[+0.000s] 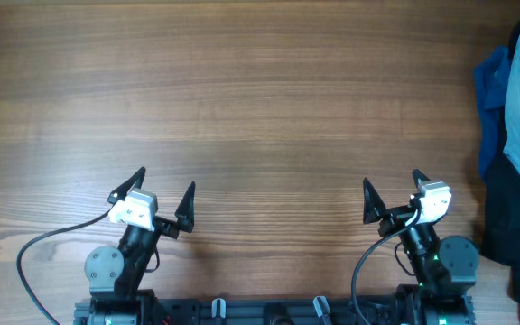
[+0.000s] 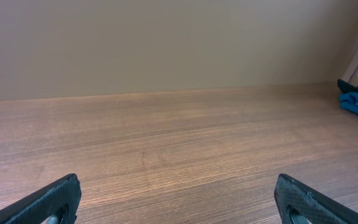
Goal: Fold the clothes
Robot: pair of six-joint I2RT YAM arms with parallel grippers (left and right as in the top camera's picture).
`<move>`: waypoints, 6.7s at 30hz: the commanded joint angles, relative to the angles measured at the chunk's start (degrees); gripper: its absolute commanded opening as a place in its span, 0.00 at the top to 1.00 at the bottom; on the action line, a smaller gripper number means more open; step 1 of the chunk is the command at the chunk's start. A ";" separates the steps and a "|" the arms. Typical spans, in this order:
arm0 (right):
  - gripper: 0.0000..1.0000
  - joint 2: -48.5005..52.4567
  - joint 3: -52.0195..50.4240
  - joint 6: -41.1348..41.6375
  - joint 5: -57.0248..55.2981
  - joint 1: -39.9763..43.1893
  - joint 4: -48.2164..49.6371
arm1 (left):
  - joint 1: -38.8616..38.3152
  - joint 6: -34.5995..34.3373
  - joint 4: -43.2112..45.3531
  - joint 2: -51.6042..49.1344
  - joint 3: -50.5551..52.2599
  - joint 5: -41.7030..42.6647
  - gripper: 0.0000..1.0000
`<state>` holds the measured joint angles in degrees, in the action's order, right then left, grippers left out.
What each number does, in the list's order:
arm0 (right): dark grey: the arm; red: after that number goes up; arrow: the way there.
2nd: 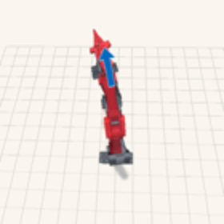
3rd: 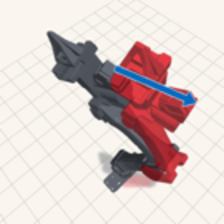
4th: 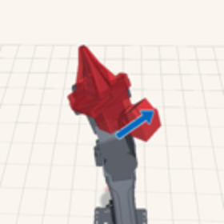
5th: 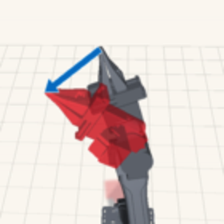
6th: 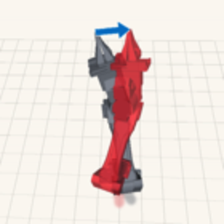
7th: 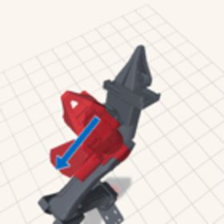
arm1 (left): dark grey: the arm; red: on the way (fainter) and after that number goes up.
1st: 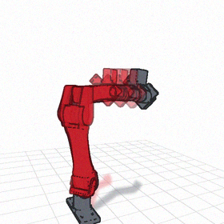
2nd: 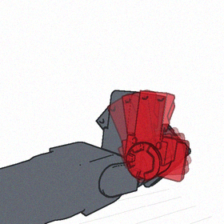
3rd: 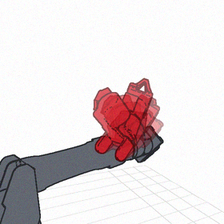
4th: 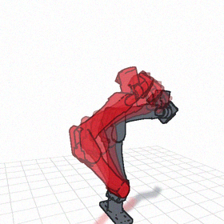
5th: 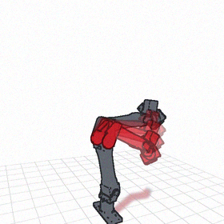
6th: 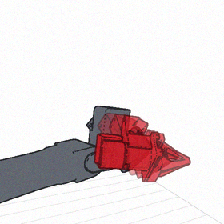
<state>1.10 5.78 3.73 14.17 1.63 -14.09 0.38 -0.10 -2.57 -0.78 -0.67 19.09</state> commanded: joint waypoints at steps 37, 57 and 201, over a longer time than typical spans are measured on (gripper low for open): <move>0.00 -0.68 -0.15 -0.68 1.09 0.22 0.20 | -0.33 -0.33 -0.02 0.39 0.35 -0.55 0.00; 0.00 -0.68 -0.15 -0.68 1.11 0.22 0.20 | -0.33 -0.33 -0.02 0.39 0.35 -0.52 0.00; 0.03 109.15 108.28 10.73 -27.10 12.66 -45.13 | -0.26 -10.91 -63.30 -83.80 -96.85 2.75 0.00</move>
<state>102.63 112.29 9.85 -4.05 8.62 -61.56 0.38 -12.29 -65.63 -83.88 -96.07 19.84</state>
